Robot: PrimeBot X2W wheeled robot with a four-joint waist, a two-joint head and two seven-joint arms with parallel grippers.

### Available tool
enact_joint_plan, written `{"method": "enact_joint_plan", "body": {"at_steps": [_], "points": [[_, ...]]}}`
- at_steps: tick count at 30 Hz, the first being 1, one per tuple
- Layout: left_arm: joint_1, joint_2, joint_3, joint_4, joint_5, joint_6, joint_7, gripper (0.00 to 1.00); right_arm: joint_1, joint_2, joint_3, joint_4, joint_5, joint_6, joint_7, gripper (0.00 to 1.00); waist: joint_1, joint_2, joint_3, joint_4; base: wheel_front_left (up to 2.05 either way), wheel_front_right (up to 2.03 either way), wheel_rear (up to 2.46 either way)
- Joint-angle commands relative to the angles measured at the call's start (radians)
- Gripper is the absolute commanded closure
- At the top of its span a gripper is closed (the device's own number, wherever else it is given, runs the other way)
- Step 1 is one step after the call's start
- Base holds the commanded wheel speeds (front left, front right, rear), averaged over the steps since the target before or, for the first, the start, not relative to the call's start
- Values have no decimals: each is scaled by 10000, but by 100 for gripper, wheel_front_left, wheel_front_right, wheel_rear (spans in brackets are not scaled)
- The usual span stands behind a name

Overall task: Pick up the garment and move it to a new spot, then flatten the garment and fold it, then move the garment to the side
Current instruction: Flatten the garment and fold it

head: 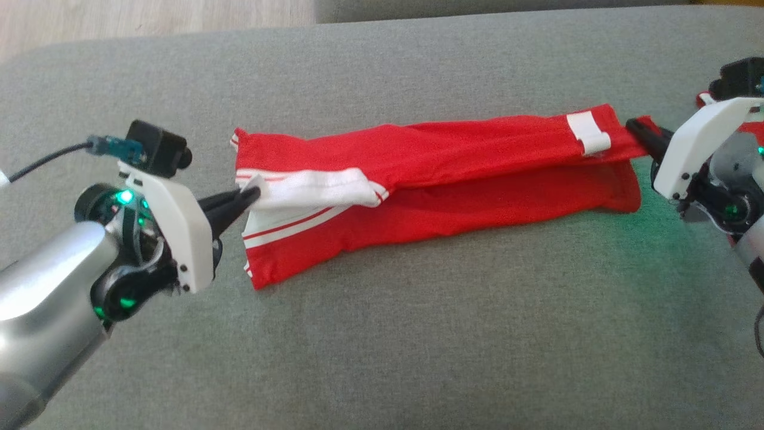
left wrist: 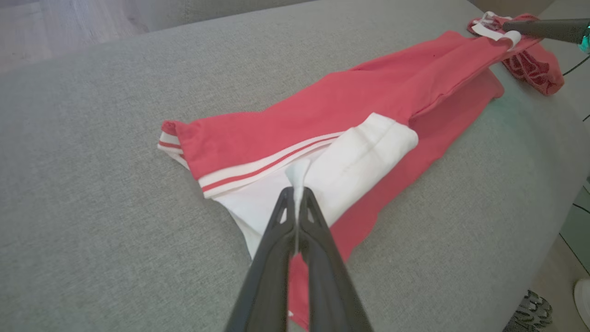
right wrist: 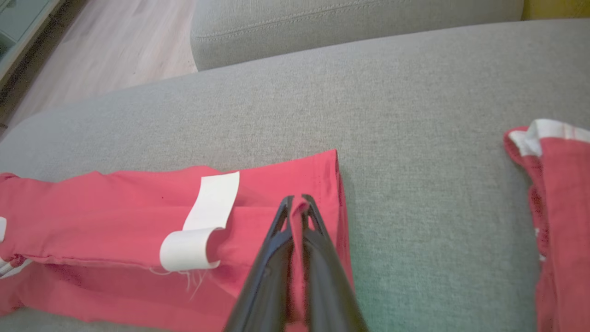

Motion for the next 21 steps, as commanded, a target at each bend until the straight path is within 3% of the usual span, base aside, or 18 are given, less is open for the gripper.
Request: {"method": "enact_joint_plan", "body": {"at_steps": [1,8,17,18,19,20,21], "points": [[-328,562,472,-257,-71,60,67,100,165,-246,64,-219,93,-9,99,100,0,-1,-49,-28,0,0,0],[-121,915,351,-690,-291,294,548,100,241,-376,440,-265,129,-9,575,100,0,-1,-187,-119,0,0,0],[144,952,117,-1113,-543,421,1009,100,266,-370,864,-152,-94,-9,446,100,0,-1,-33,-202,0,0,0],[149,943,109,-1121,-569,431,1042,100,241,-361,875,-109,-109,-9,395,60,0,-1,-2,-213,0,0,0],[147,938,102,-1122,-581,446,1071,100,219,-342,837,-20,-85,-9,324,0,0,-1,26,-224,0,0,0],[139,934,99,-1119,-575,463,1081,56,188,-310,814,57,-80,-9,250,0,0,-1,46,-237,0,0,0],[118,933,107,-1112,-507,485,1023,1,168,-276,803,130,-64,-9,217,0,0,-1,57,-252,0,0,0]]}}
